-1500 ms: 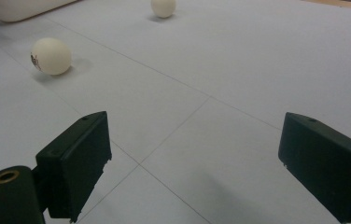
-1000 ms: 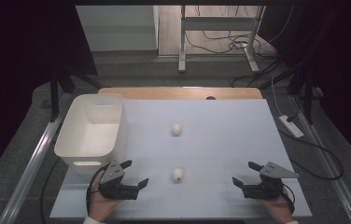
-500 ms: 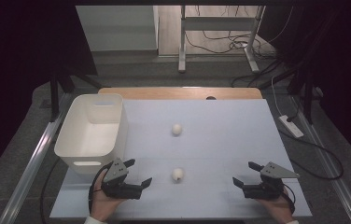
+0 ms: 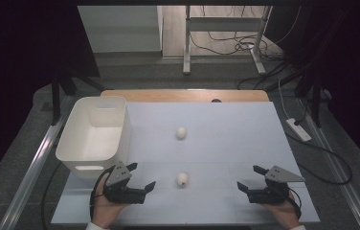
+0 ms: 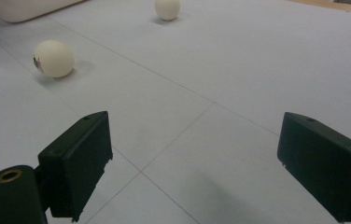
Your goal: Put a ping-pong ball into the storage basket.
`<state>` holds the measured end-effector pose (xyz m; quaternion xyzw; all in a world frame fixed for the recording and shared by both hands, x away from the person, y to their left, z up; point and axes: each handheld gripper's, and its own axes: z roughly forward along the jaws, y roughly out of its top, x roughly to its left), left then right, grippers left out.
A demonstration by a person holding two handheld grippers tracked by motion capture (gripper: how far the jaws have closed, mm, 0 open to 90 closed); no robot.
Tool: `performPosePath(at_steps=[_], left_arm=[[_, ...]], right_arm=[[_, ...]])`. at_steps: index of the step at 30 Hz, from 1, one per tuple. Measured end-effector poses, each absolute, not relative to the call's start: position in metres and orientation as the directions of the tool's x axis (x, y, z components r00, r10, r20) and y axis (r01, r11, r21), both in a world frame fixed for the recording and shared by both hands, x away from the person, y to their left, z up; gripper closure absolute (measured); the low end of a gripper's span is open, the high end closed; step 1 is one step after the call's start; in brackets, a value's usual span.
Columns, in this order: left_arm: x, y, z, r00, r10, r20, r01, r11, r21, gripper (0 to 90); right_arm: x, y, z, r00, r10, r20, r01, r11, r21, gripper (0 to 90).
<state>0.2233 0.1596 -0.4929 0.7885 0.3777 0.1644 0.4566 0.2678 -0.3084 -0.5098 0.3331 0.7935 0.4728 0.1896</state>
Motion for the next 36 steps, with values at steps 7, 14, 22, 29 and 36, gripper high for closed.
performPosePath(at_steps=[7,14,22,29,36], left_arm=[[0.226,0.157,-0.485,0.665,0.743,-0.079,0.439,-0.303,0.846,9.2],[0.23,0.149,-0.478,0.68,0.73,-0.065,0.433,-0.329,0.839,9.3],[0.235,0.139,-0.477,0.691,0.72,-0.064,0.434,-0.342,0.833,9.5],[0.238,0.131,-0.476,0.704,0.708,-0.058,0.434,-0.363,0.824,9.6],[0.242,0.127,-0.473,0.709,0.703,-0.051,0.433,-0.377,0.819,9.7]], right_arm=[[0.267,-0.309,-0.51,-0.706,0.708,0.018,0.351,0.327,0.877,10.4],[0.267,-0.309,-0.51,-0.711,0.703,0.02,0.348,0.327,0.879,10.4],[0.266,-0.31,-0.511,-0.706,0.708,0.021,0.353,0.326,0.877,10.5],[0.267,-0.309,-0.511,-0.705,0.709,0.021,0.352,0.324,0.878,10.5],[0.266,-0.311,-0.511,-0.704,0.71,0.023,0.353,0.321,0.879,10.6]])
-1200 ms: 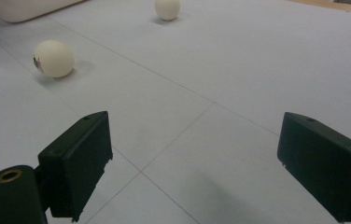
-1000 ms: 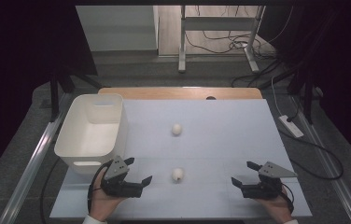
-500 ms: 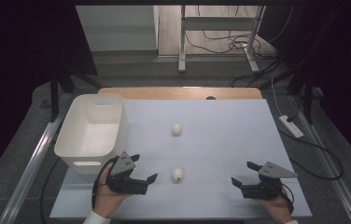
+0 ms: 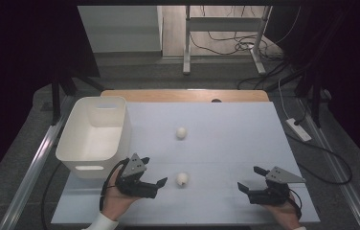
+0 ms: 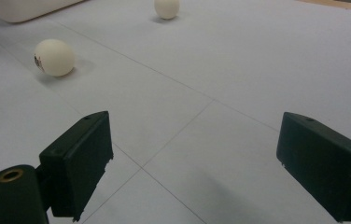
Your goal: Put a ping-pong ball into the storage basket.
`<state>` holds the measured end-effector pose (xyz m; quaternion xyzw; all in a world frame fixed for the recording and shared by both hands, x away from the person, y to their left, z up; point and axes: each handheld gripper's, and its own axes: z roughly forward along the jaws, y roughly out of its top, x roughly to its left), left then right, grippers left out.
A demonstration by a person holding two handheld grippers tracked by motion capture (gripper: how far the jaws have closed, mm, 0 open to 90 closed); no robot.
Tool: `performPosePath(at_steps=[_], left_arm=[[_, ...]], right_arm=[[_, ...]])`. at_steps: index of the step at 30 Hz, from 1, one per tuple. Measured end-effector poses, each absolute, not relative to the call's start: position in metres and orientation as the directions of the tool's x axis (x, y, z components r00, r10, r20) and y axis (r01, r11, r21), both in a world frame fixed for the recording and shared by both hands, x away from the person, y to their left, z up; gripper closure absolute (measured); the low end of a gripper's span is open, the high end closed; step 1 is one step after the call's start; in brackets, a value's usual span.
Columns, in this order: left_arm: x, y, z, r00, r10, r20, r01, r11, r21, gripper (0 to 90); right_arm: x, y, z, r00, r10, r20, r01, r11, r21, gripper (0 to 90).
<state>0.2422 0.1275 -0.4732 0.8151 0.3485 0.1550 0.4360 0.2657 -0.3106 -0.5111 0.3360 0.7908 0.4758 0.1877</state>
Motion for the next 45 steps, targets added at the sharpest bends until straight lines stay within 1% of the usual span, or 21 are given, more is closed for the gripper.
performPosePath(at_steps=[17,33,45], left_arm=[[0.253,0.112,-0.463,0.735,0.677,-0.04,0.421,-0.409,0.81,9.9],[0.263,0.1,-0.464,0.753,0.657,-0.036,0.426,-0.445,0.787,9.9],[0.272,0.089,-0.468,0.769,0.638,-0.048,0.435,-0.466,0.771,9.8]], right_arm=[[0.266,-0.313,-0.511,-0.694,0.719,0.031,0.359,0.309,0.881,10.7],[0.267,-0.313,-0.511,-0.696,0.718,0.026,0.359,0.316,0.878,10.8],[0.267,-0.314,-0.512,-0.692,0.721,0.032,0.364,0.31,0.878,11.0]])
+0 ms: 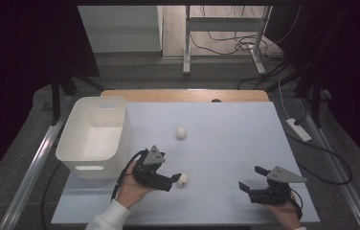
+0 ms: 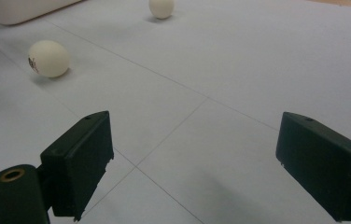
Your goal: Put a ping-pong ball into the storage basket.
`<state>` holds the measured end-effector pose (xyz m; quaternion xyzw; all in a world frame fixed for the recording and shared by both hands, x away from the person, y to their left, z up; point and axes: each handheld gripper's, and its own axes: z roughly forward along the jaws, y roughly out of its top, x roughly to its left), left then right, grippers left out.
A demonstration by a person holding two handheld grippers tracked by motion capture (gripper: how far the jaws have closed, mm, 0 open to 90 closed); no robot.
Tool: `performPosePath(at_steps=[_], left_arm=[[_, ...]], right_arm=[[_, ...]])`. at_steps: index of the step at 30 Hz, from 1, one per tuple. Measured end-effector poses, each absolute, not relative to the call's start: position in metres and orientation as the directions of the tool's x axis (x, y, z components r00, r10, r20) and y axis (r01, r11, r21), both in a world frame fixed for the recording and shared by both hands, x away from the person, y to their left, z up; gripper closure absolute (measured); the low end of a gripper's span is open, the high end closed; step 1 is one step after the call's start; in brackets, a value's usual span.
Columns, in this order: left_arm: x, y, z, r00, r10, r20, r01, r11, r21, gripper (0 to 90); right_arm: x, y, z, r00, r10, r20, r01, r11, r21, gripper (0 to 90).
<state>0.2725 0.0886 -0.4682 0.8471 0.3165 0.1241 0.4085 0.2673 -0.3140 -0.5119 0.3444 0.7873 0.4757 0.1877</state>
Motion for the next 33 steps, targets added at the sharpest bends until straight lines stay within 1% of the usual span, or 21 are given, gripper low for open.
performPosePath(at_steps=[11,33], left_arm=[[0.276,0.079,-0.472,0.784,0.618,-0.056,0.438,-0.487,0.756,9.9],[0.287,0.052,-0.493,0.814,0.574,-0.087,0.474,-0.572,0.67,9.7]], right_arm=[[0.268,-0.314,-0.512,-0.687,0.726,0.031,0.367,0.31,0.877,11.1],[0.268,-0.314,-0.512,-0.689,0.724,0.025,0.366,0.318,0.875,11.1]])
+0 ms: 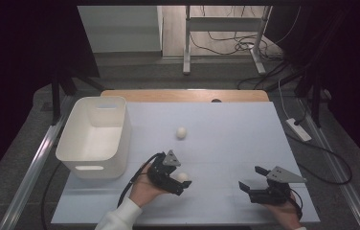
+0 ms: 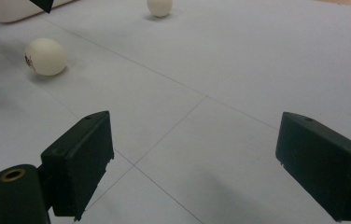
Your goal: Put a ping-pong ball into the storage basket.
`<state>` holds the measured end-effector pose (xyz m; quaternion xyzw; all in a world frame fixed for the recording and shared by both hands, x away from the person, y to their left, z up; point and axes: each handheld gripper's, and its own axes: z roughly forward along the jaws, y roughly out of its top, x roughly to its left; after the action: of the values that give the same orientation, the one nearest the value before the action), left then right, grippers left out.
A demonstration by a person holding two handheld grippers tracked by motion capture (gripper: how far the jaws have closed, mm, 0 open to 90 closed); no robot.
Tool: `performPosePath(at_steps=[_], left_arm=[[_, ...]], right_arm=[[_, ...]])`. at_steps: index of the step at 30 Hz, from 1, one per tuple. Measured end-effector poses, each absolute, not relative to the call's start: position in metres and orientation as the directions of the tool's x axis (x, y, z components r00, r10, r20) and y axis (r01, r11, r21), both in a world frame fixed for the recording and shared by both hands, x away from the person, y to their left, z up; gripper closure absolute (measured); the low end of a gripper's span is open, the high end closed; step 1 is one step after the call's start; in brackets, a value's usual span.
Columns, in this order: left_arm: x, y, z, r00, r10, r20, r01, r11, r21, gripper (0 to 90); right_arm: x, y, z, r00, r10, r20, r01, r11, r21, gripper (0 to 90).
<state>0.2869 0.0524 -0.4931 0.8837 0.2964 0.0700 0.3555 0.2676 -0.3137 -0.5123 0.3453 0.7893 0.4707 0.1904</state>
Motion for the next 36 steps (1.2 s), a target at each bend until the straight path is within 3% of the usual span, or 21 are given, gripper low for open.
performPosePath(at_steps=[19,29,36], left_arm=[[0.293,0.041,-0.511,0.813,0.578,-0.073,0.504,-0.635,0.586,10.6],[0.296,0.042,-0.514,0.819,0.566,-0.097,0.51,-0.64,0.575,23.7],[0.298,0.043,-0.513,0.837,0.53,-0.135,0.501,-0.644,0.578,46.2]], right_arm=[[0.267,-0.313,-0.513,-0.69,0.724,0.024,0.367,0.32,0.874,11.2],[0.267,-0.315,-0.512,-0.687,0.726,0.026,0.367,0.315,0.875,11.4],[0.267,-0.316,-0.512,-0.686,0.727,0.025,0.365,0.314,0.877,11.6]])
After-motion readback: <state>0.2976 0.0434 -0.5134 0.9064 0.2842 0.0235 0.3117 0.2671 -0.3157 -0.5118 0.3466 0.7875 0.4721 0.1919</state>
